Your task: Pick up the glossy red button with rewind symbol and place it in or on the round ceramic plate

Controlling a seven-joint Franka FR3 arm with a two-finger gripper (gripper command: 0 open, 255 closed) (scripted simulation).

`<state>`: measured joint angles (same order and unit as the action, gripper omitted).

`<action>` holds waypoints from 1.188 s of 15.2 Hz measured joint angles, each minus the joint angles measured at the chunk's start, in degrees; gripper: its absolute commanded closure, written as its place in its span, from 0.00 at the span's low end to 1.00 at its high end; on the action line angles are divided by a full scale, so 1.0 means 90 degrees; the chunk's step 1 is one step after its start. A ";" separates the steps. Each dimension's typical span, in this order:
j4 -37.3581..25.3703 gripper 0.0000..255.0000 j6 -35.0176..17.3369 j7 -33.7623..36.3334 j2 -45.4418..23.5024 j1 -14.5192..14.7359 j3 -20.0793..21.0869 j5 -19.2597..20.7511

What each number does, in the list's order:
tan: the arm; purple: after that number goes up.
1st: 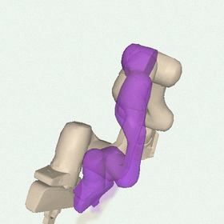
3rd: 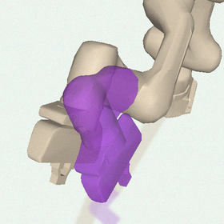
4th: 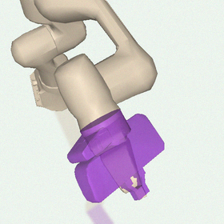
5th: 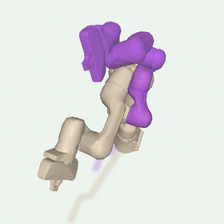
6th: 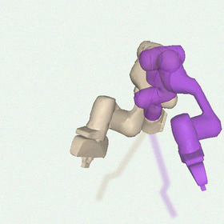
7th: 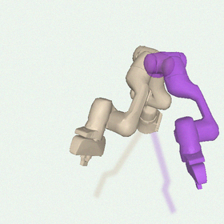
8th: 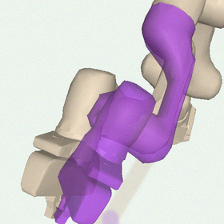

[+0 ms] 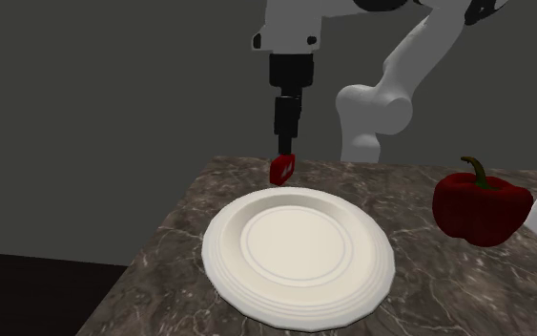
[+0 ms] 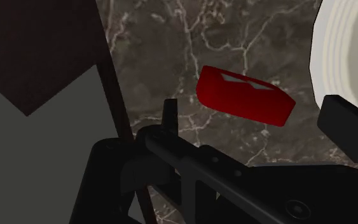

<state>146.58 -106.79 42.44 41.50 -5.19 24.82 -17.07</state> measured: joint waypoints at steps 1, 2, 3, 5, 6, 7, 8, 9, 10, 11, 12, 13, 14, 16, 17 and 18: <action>0.0073 0.00 -0.0175 0.0143 -0.0064 -0.0029 0.0105 -0.0043; 0.0123 0.00 -0.0307 0.0225 -0.0124 -0.0044 0.0180 -0.0072; 0.0197 0.00 -0.0420 0.0256 -0.0152 -0.0049 0.0221 -0.0097; 0.0331 0.00 -0.0638 0.0283 -0.0229 -0.0051 0.0294 -0.0138; 0.0383 0.00 -0.0730 0.0287 -0.0267 -0.0054 0.0323 -0.0153; 0.0446 0.00 -0.0836 0.0303 -0.0307 -0.0045 0.0368 -0.0180; 0.0508 0.00 -0.0912 0.0295 -0.0321 -0.0041 0.0383 -0.0194; 0.0539 0.00 -0.0963 0.0293 -0.0340 -0.0043 0.0396 -0.0202; 0.0554 0.00 -0.0986 0.0291 -0.0349 -0.0044 0.0401 -0.0205; 0.0562 0.00 -0.0996 0.0291 -0.0351 -0.0042 0.0403 -0.0208; 0.0565 0.00 -0.1000 0.0293 -0.0351 -0.0041 0.0406 -0.0210; 0.0565 0.00 -0.1002 0.0293 -0.0352 -0.0041 0.0407 -0.0210; 0.0566 0.00 -0.1003 0.0294 -0.0352 -0.0040 0.0407 -0.0211; 0.0566 1.00 -0.1003 0.0294 -0.0352 -0.0040 0.0407 -0.0211; 0.0565 1.00 -0.1003 0.0294 -0.0351 -0.0040 0.0407 -0.0211; 0.0565 1.00 -0.1003 0.0294 -0.0352 -0.0040 0.0407 -0.0211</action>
<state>151.67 -115.82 45.09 38.34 -5.55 28.48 -18.96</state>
